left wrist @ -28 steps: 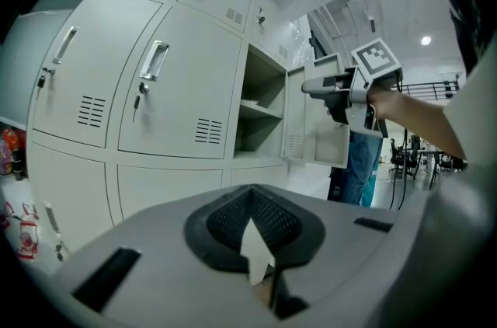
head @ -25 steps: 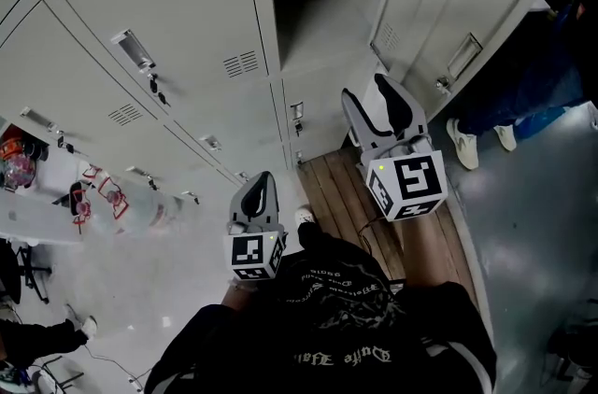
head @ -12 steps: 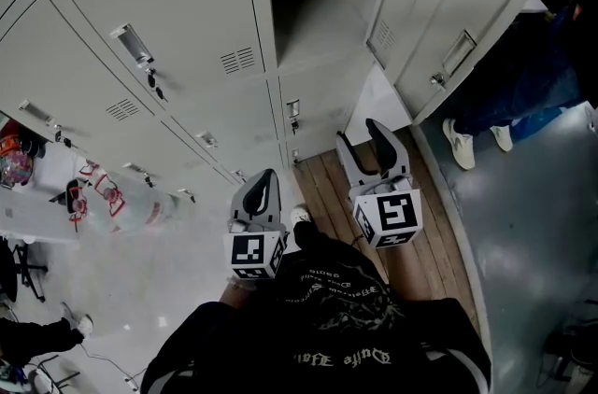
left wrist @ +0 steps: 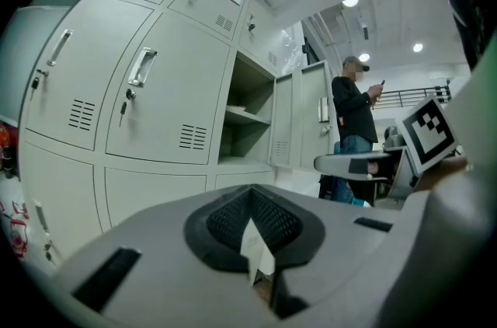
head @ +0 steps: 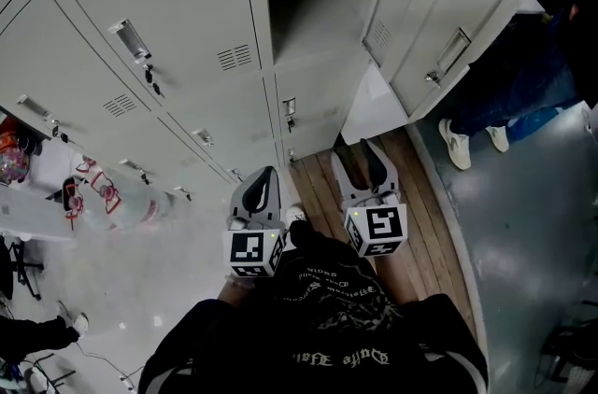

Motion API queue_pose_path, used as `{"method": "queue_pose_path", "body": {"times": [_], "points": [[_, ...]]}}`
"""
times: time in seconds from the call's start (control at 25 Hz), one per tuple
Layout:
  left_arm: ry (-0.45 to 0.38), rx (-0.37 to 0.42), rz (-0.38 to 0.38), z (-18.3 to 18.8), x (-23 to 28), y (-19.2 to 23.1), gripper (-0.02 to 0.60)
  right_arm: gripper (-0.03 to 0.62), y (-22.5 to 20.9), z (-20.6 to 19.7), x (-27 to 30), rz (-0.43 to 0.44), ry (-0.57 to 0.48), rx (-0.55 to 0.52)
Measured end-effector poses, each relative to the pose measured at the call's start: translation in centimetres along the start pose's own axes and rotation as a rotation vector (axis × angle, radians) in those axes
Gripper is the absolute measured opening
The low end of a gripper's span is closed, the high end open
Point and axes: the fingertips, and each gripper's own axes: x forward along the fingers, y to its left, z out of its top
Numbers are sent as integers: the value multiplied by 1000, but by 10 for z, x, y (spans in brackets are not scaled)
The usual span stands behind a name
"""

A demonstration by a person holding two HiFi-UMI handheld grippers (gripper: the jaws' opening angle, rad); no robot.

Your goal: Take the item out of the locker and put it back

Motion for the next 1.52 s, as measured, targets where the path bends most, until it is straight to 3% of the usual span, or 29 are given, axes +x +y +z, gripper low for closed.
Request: {"method": "queue_pose_path", "body": {"times": [0.4,0.68,0.84,1.52], "points": [[7,2,0,-3,-4,-6,6,203,4,-15,-10,-2,22,-5],[6,3,-15,-2,-4,-13,6,64,1,-11,-17,-25,-2,9],[7,4,-15,-2,-3,-13,6,21,-3,-13,-18,-43,1,15],[7,11,-31,0,1,-12,6,3,4,-10,-14,-35,-1,7]]}}
